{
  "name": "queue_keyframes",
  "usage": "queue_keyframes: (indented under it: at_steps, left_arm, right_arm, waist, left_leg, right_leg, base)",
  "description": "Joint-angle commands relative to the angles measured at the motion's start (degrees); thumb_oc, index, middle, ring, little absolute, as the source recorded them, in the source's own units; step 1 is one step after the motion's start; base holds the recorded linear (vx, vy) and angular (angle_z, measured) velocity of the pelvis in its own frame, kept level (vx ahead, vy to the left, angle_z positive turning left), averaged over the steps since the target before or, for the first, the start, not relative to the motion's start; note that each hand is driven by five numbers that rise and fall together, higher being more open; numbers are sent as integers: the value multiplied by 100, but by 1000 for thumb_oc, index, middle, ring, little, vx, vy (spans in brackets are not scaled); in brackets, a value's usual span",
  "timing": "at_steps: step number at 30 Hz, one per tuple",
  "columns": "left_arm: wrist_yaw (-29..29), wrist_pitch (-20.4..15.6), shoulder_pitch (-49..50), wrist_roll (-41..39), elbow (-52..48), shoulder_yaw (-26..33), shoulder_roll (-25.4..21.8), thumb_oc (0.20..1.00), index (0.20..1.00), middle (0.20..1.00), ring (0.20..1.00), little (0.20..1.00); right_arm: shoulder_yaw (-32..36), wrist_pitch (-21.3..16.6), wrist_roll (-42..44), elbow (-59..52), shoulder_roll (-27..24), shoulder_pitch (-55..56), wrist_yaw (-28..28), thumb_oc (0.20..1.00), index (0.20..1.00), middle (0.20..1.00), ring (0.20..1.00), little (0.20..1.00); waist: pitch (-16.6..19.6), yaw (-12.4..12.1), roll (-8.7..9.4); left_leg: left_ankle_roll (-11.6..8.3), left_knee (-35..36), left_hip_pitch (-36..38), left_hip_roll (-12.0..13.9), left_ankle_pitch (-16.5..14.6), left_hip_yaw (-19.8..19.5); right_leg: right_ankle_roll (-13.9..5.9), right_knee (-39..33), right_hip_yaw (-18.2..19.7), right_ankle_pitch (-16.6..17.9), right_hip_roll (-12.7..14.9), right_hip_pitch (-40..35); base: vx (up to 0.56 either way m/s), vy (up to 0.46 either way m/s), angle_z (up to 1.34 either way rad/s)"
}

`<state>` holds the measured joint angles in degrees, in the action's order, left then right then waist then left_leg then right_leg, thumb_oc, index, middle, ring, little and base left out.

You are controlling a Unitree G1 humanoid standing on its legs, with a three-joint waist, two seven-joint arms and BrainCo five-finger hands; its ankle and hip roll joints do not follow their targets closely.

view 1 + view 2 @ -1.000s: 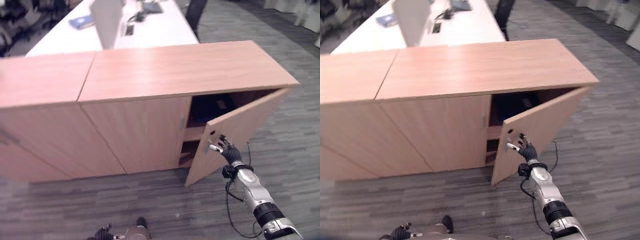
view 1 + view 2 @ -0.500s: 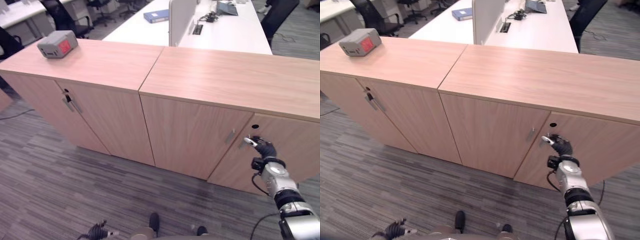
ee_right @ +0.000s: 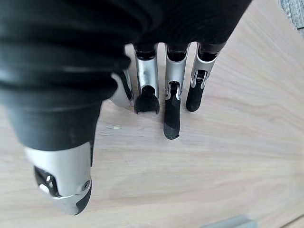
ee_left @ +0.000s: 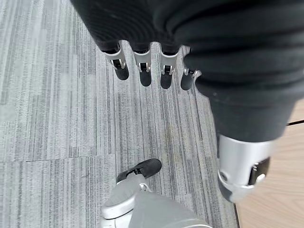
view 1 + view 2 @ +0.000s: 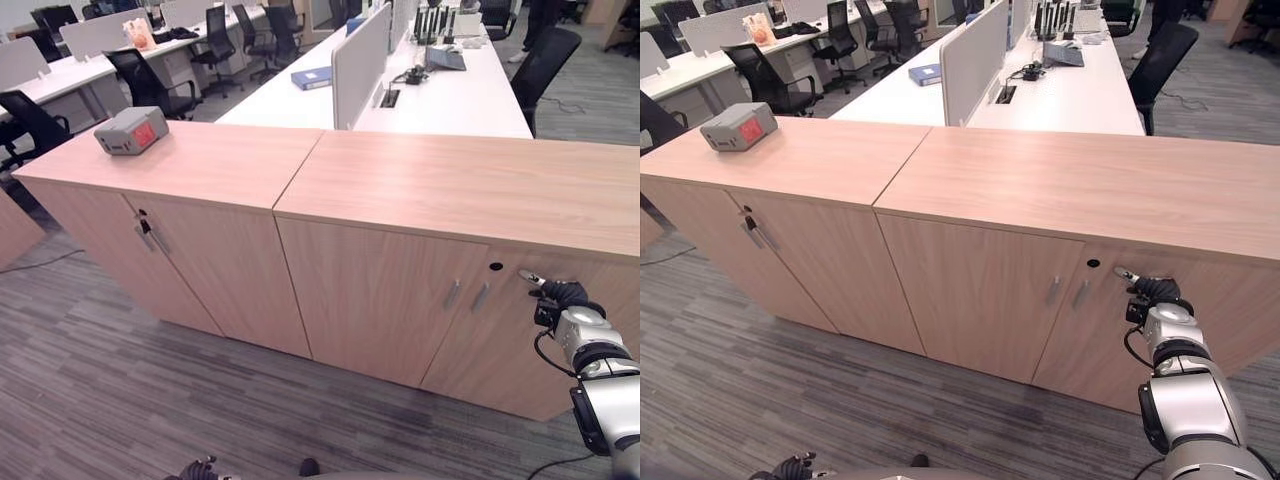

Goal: Put the empty folder in the office cabinet

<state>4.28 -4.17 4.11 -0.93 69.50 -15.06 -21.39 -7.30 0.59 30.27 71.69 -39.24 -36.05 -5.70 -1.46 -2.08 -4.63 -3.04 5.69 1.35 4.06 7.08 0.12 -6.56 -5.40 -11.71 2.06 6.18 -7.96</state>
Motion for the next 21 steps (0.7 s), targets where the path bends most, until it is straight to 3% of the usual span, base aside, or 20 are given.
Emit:
queue_keyframes:
  at_steps: [1, 4, 7, 8, 13, 21]
  left_arm:
    - [-75, -42, -177, -165, 224, 49, -289, 1000, 1000, 1000, 1000, 1000]
    - [-74, -26, -127, -243, 153, 414, -100, 1000, 1000, 1000, 1000, 1000]
    - [-76, -18, -119, -211, 149, 499, -70, 1000, 1000, 1000, 1000, 1000]
    - [-75, -22, -129, -26, 176, 756, 30, 1000, 1000, 1000, 1000, 1000]
    - [30, -41, -137, 83, 119, 821, -50, 1000, 1000, 1000, 1000, 1000]
    - [218, -30, -228, -355, 112, 903, -290, 1000, 1000, 1000, 1000, 1000]
  right_arm:
    - [-248, -580, 56, -927, 204, -403, 52, 1000, 1000, 1000, 1000, 1000]
    - [30, -860, -291, -3345, 585, 1197, 41, 1000, 1000, 1000, 1000, 1000]
    - [236, -874, -537, -3898, 644, 1750, 16, 1000, 1000, 1000, 1000, 1000]
    - [664, -898, -1262, -4417, 945, 3086, 53, 1000, 1000, 1000, 1000, 1000]
    - [430, -596, -2010, -3565, 1476, 4064, 181, 1000, 1000, 1000, 1000, 1000]
    - [-160, -356, -2400, -2002, 1815, 4043, 400, 1000, 1000, 1000, 1000, 1000]
  waist:
    - [-105, -141, 366]
    - [-159, 139, 302]
    - [-153, 189, 297]
    - [-166, 406, 258]
    - [-155, 646, 242]
    - [-190, 790, 271]
  left_leg:
    - [-421, -103, 438, 248, -674, 146]
    - [-406, -108, 476, 268, -705, 242]
    - [-402, -109, 496, 271, -723, 270]
    - [-382, -118, 538, 281, -770, 344]
    - [-362, -133, 630, 308, -846, 556]
    - [-346, -166, 751, 321, -880, 880]
  right_leg:
    - [-367, 40, -75, -312, 316, -74]
    - [-341, 72, 42, -310, 305, -8]
    - [-338, 80, 77, -311, 304, 1]
    - [-332, 107, 169, -306, 312, 46]
    - [-343, 150, 440, -265, 321, 167]
    - [-384, 166, 748, -186, 318, 286]
  base:
    - [5, -1, -17]
    - [2, 13, -14]
    - [6, 7, -21]
    - [19, 6, -18]
    - [-2, 12, -24]
    - [-13, 20, -38]
